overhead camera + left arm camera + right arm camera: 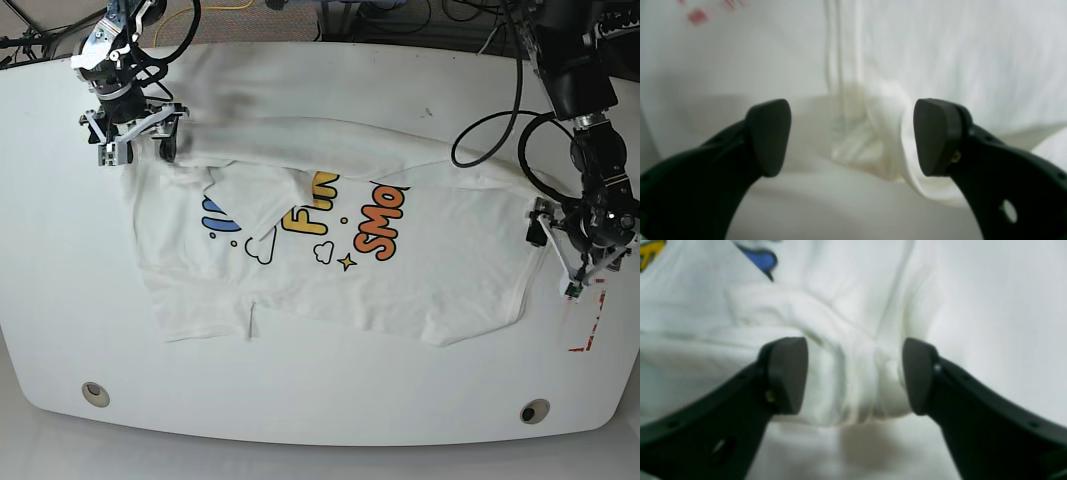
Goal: Fold the T-shirt properly
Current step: 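Lower the shirt and open the left gripper to release its edge, then regrasp the shirt edge with the left gripper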
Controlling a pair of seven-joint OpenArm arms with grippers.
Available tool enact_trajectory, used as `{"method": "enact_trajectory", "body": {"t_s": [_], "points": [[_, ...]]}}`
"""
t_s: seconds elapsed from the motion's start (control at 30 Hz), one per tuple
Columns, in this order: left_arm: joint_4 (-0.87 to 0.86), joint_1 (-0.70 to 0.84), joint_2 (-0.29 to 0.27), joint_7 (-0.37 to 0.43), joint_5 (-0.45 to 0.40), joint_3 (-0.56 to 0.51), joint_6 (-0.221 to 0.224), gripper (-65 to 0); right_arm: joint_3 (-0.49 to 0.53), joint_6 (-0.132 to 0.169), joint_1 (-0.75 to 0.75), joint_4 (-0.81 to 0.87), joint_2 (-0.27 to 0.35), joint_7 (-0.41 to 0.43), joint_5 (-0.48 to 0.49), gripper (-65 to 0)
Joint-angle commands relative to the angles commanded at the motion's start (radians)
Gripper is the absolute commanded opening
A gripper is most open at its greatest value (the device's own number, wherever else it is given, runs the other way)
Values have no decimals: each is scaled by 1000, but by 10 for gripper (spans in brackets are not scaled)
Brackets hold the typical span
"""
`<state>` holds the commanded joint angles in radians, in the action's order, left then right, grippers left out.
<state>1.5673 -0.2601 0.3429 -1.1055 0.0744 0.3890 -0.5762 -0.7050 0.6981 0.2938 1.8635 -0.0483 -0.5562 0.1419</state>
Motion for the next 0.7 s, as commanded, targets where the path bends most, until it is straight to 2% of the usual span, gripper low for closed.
{"method": "enact_trajectory", "body": {"t_s": [0.2,0.47,0.6,0.63,0.7], "points": [[83,9,-23,57,-2,80,0,-107,2,0,2,74,-34,-2,-2,-155],[78,92,-21,61,-2,89,-6,-104,8,0,2,86,-60,-25,-2,-155],[78,123,-29,63,-2,94,-64,-106,9,0,3,84,-66,-29,-2,-157],[78,137,-37,63,-2,95,-98,-107,9,0,3,83,-66,-29,-2,-157],[74,146,-54,63,-2,95,-122,-108,9,0,8,83,-66,-29,-2,-157]]}}
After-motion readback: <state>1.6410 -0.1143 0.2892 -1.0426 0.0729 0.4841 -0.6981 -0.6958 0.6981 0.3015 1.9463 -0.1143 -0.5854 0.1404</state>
